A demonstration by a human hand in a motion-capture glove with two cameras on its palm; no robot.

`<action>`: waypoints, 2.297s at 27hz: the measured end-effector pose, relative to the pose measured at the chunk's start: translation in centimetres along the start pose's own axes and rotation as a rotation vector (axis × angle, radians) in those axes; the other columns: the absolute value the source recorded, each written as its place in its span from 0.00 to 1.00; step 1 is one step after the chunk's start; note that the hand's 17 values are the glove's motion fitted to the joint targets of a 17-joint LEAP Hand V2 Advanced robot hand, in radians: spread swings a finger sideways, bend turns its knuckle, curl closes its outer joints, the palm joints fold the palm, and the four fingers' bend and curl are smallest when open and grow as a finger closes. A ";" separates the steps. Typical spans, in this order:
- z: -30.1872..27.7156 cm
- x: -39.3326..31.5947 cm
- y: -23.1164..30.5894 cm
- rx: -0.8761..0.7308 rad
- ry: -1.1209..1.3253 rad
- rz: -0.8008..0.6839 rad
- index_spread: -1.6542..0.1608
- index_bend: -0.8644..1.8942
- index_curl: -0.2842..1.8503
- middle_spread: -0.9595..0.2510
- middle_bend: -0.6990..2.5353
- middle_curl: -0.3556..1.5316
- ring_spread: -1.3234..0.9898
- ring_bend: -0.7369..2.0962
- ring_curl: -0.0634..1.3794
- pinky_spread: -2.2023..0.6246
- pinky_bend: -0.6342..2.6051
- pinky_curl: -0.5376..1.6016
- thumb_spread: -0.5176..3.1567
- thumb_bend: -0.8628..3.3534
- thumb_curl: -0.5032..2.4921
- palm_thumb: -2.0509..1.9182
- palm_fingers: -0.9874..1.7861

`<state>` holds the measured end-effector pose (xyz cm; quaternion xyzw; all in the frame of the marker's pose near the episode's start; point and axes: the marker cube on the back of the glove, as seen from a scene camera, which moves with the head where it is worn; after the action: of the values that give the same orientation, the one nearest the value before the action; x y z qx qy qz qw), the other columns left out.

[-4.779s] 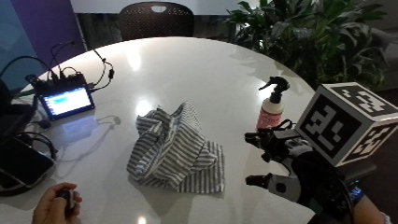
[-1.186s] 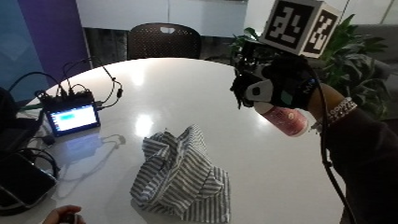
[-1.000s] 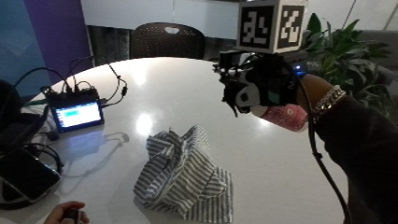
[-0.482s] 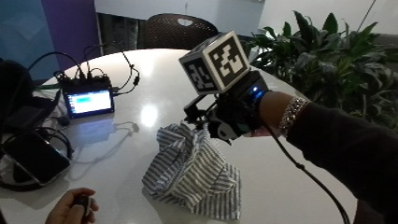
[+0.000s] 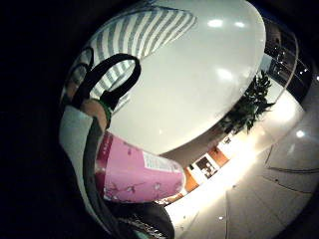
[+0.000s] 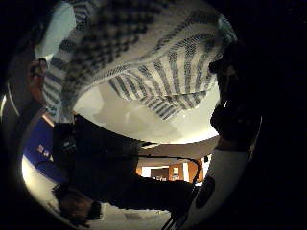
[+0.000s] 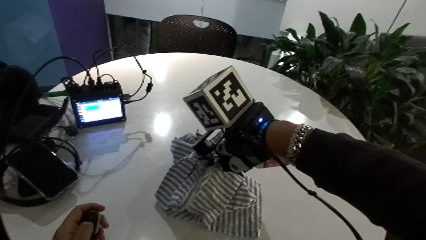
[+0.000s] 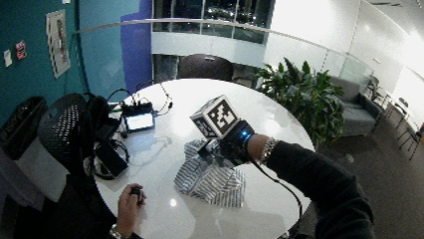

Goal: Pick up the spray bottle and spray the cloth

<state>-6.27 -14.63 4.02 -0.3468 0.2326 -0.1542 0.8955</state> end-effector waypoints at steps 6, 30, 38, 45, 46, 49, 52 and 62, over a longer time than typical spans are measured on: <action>0.1 0.2 -0.3 -0.002 0.003 0.010 0.77 0.35 0.28 0.60 0.39 0.49 0.47 0.50 0.37 0.70 0.36 0.44 0.38 0.21 0.44 0.80 0.78; -11.8 -1.1 -1.1 0.917 -0.946 -0.345 0.77 0.35 0.27 0.60 0.39 0.50 0.46 0.49 0.37 0.71 0.35 0.43 0.41 0.20 0.46 0.79 0.77; -9.2 -2.5 -6.1 1.088 -1.231 -0.219 0.77 0.35 0.26 0.60 0.39 0.50 0.47 0.49 0.37 0.72 0.33 0.43 0.42 0.20 0.46 0.80 0.76; -7.9 -3.0 -9.4 1.111 -1.313 -0.197 0.77 0.35 0.26 0.60 0.39 0.50 0.47 0.49 0.37 0.73 0.32 0.42 0.44 0.21 0.47 0.80 0.76; -7.8 -3.1 -9.6 1.110 -1.307 -0.193 0.77 0.35 0.26 0.60 0.39 0.50 0.47 0.49 0.37 0.73 0.32 0.42 0.44 0.21 0.47 0.80 0.76; -7.5 -3.3 -10.2 1.111 -1.297 -0.187 0.77 0.35 0.26 0.60 0.39 0.50 0.47 0.49 0.37 0.73 0.32 0.42 0.44 0.21 0.47 0.80 0.76; -7.3 -3.6 -10.3 1.117 -1.288 -0.193 0.77 0.35 0.26 0.60 0.39 0.50 0.47 0.49 0.37 0.73 0.32 0.42 0.45 0.21 0.47 0.80 0.76; -6.6 -4.0 -10.1 1.170 -1.247 -0.171 0.77 0.35 0.25 0.60 0.39 0.50 0.47 0.50 0.37 0.74 0.31 0.42 0.47 0.21 0.47 0.80 0.75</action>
<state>-14.30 -23.71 7.97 0.1328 -0.4458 -0.0977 0.8798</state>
